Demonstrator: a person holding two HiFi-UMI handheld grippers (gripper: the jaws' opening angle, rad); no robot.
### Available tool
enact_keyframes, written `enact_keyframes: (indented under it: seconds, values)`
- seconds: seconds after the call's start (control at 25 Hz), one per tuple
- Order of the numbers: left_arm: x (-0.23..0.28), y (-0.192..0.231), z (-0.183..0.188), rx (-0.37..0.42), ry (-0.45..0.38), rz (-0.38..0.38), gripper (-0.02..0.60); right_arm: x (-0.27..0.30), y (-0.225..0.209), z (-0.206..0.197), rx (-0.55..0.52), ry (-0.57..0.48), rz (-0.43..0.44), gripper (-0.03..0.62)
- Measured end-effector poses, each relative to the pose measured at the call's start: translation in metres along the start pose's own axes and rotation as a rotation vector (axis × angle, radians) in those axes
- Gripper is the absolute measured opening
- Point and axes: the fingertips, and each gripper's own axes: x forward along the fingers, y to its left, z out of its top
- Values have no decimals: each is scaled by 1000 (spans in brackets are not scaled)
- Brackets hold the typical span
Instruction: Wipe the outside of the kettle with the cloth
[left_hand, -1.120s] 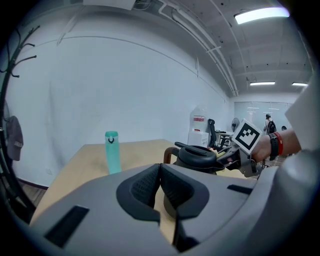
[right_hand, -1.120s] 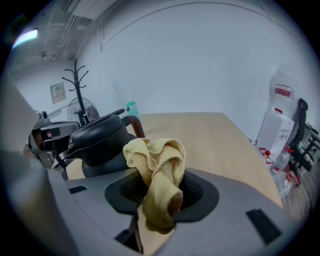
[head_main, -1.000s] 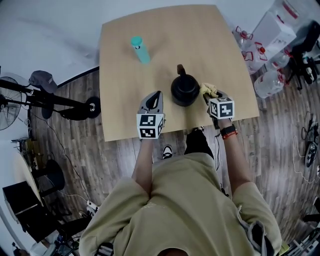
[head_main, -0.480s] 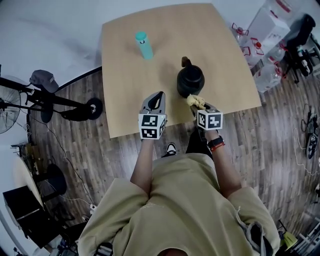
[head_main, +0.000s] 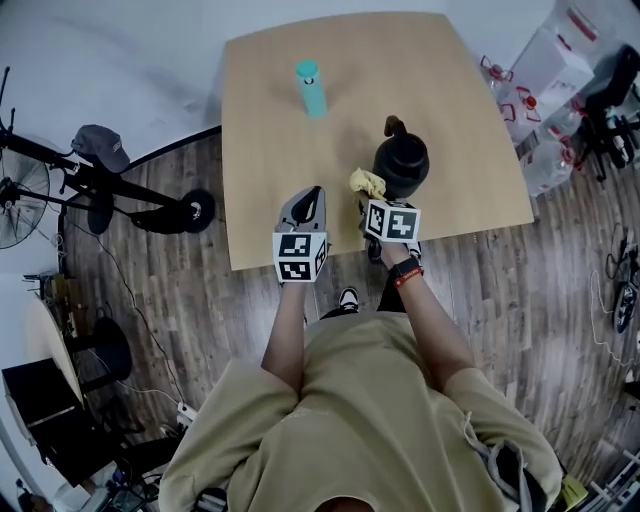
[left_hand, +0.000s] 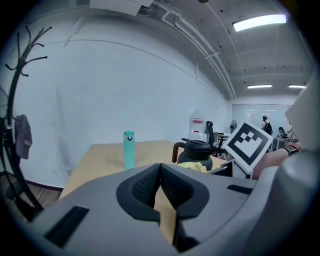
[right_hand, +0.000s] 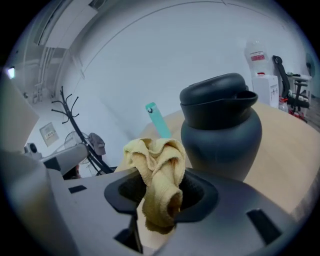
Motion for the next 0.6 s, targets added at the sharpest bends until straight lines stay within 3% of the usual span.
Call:
enact_keyframes:
  seconds: [0.6]
  values:
    - [-8,32,-4,-18,9,52,25,40,-10,18,358,-101,-121,175]
